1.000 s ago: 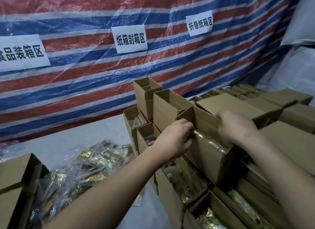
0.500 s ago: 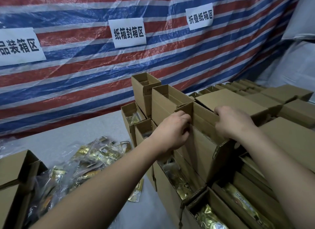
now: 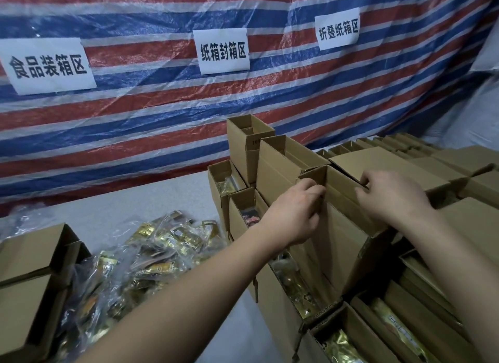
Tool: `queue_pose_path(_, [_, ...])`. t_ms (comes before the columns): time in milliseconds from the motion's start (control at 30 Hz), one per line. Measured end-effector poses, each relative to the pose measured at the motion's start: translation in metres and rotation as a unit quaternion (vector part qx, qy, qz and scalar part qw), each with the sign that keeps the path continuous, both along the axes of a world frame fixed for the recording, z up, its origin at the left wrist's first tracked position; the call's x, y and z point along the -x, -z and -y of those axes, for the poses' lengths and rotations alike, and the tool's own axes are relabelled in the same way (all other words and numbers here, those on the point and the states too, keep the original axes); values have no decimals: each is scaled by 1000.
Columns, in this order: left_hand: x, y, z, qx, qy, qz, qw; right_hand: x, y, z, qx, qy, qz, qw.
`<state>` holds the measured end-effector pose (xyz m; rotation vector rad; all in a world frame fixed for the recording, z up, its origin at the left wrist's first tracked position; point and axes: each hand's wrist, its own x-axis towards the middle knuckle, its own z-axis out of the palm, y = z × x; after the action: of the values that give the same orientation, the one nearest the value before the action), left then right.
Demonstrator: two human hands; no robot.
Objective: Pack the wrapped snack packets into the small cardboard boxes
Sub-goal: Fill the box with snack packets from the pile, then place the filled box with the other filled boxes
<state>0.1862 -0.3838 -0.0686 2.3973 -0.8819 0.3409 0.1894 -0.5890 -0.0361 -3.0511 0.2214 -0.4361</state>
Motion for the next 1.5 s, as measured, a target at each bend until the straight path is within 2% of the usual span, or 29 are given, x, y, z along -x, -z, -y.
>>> queue_pose_path(200, [20, -1, -43, 60, -43, -17, 997, 12, -27, -64, -54, -112, 97, 987])
queue_pose_path(433, [64, -6, -163, 99, -183, -6, 978, 19, -39, -202, -205, -271, 39, 940])
queue_pose_path(567, [97, 9, -251, 89, -295, -50, 950, 25, -27, -283, -221, -346, 11, 912])
queue_pose_path(700, [130, 28, -340, 55, -424, -81, 901, 34, -6, -353, -214, -405, -9, 889])
queue_pose_path(800, [157, 40, -404, 30, -506, -91, 857, 43, 7, -397, -240, -443, -57, 862])
queue_pose_path(1000, [234, 65, -506, -102, -636, -198, 739, 74, 38, -469, -262, -498, -135, 816])
queue_pose_path(1167, [314, 77, -531, -140, -672, -182, 704, 117, 60, -523, -242, -554, -194, 773])
queue_pose_path(1233, [348, 86, -527, -148, -695, -190, 677, 141, 71, -542, -218, -590, -211, 748])
queue_pose_path(1333, [398, 113, -508, -180, -713, -249, 630, 174, 85, -560, -200, -624, -233, 719])
queue_pose_path(1433, [435, 139, -487, -209, -709, -325, 590, 195, 95, -567, -191, -634, -250, 706])
queue_pose_path(1500, [448, 144, -476, -228, -713, -333, 573, 203, 99, -568, -181, -637, -268, 700])
